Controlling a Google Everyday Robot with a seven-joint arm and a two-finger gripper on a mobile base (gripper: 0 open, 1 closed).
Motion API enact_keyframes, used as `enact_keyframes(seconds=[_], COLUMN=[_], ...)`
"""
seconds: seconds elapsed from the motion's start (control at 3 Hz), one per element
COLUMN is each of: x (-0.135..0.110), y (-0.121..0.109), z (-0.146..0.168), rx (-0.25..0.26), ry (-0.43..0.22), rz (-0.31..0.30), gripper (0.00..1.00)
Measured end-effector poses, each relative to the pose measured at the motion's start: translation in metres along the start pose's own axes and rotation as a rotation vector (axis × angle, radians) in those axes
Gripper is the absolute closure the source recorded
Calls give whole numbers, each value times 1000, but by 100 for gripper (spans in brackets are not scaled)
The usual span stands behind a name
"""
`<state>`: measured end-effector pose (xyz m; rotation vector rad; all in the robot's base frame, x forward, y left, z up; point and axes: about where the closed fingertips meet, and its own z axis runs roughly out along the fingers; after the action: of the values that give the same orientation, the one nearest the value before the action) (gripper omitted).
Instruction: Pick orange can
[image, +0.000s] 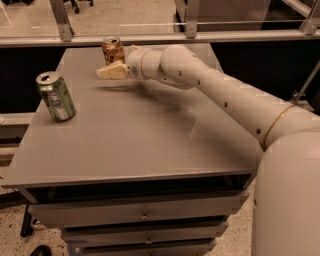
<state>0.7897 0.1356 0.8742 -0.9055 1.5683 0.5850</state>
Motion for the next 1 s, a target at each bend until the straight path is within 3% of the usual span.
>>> enact_keyframes(seconds=[0.33, 1.0], x=[-2, -17], y=[-2, 11], z=[13, -9], rx=[1, -2], ry=[-7, -7], rz=[24, 79], gripper=[26, 73])
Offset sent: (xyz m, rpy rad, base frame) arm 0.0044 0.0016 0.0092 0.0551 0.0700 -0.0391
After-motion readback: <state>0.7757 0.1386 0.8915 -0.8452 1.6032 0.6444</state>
